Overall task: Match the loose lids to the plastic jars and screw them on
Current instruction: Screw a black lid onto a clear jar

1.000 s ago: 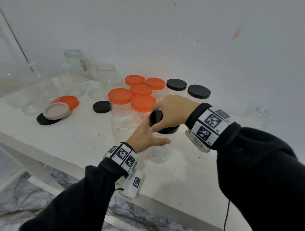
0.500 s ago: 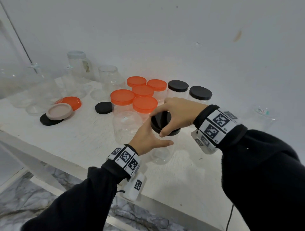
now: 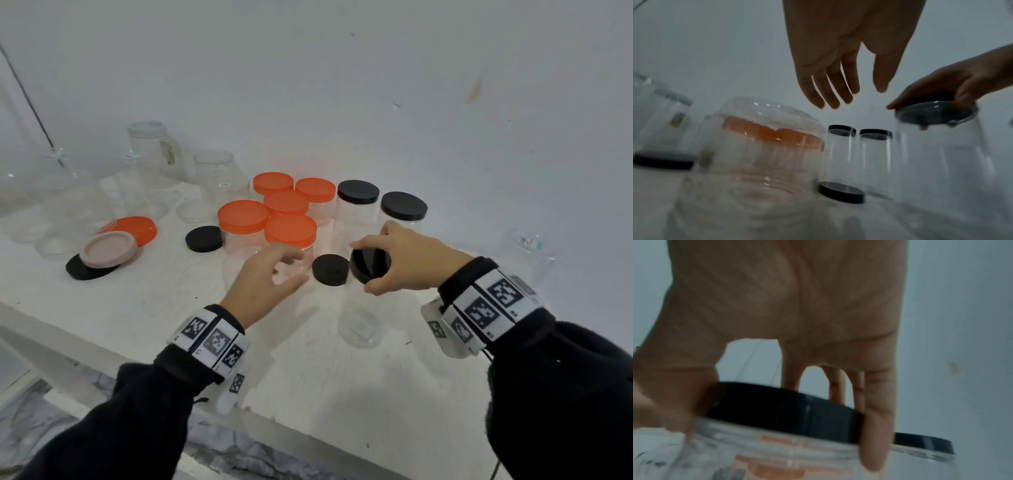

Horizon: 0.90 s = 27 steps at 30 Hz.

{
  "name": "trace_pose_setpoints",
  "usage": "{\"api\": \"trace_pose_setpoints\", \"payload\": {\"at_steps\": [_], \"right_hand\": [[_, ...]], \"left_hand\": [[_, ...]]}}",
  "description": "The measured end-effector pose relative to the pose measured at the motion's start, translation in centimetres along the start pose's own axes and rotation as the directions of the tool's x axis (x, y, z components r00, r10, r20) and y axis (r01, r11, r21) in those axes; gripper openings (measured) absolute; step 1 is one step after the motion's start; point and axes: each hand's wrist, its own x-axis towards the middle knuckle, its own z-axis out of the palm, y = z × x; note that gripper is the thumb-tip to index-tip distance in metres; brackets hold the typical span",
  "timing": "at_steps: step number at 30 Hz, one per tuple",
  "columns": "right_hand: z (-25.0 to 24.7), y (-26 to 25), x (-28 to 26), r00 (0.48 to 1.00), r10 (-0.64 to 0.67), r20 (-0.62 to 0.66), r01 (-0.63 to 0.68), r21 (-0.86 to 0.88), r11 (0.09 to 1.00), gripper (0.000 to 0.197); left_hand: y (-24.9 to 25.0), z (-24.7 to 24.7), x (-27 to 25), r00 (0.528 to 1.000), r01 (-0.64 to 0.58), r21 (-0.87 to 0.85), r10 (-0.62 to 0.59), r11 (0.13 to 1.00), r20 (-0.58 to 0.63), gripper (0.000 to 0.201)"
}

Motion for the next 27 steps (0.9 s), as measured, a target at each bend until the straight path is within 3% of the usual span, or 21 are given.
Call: {"api": "trace_pose_setpoints", "payload": {"at_steps": [5, 10, 17, 20, 23, 27], "right_hand": [[1.5, 3.4, -0.6, 0.984, 0.150, -0.101, -0.163, -0.138, 0.977, 0.088], [3.2, 7.4, -0.4, 0.911, 0.289, -0.294, -0.334, -0.114, 0.936, 0.082], [5.1, 11.3, 1.2, 0.818, 0.274, -0.506, -0.330, -0.021, 0.944, 0.071], [5.2, 11.9, 1.9, 0.797, 0.277, -0.537, -0.322, 0.012, 0.947, 0.068], [5.0, 12.4, 2.7, 0.788, 0.287, -0.545, -0.323, 0.030, 0.946, 0.067], [4.6, 13.1, 3.7, 0.790, 0.316, -0.525, -0.353, 0.031, 0.935, 0.068]], "left_hand": [[-3.0, -0.2, 2.2, 0.989, -0.082, 0.286, 0.113, 0.955, -0.093, 0.029], [-5.4, 0.4, 3.8, 0.999, 0.017, 0.464, 0.004, 0.886, -0.045, 0.045], [-6.1, 1.0, 4.0, 0.992, 0.098, 0.524, -0.126, 0.846, 0.017, 0.047], [-6.4, 1.0, 3.8, 0.991, 0.095, 0.524, -0.128, 0.847, 0.028, 0.045], [-6.4, 0.9, 3.7, 0.991, 0.093, 0.528, -0.128, 0.844, 0.031, 0.064], [-6.0, 0.9, 3.8, 0.990, 0.092, 0.533, -0.133, 0.841, 0.040, 0.063]]}}
